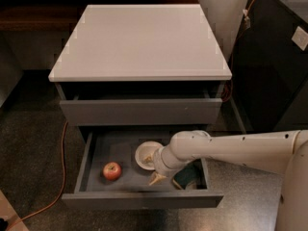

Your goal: Pick apple from middle drawer and place on counter

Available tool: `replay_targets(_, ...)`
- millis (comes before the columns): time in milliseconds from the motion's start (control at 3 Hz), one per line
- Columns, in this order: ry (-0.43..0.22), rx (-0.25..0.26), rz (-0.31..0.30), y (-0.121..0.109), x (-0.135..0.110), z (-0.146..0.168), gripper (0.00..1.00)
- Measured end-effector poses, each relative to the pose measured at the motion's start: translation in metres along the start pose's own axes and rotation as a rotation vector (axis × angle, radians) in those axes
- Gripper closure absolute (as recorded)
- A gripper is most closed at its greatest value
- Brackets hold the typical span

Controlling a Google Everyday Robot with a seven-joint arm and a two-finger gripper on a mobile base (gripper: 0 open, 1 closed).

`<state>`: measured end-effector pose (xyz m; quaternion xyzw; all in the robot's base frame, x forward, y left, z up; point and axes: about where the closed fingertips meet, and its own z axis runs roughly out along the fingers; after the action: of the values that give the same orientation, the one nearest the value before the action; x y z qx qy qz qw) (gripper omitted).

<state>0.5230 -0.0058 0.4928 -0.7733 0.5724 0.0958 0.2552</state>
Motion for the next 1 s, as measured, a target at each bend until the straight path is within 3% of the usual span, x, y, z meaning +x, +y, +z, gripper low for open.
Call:
replay_targets(333,-0.007,-0.037,-0.030,-0.008,-0.027,0.006,0.00)
replay_targets(667,-0.003,-0.081,-0.077,-0.013,-0.056,0.021,0.00)
replay_targets(1000,-0.004,-0.088,-0.062,-0.014,-0.051,0.022,0.00)
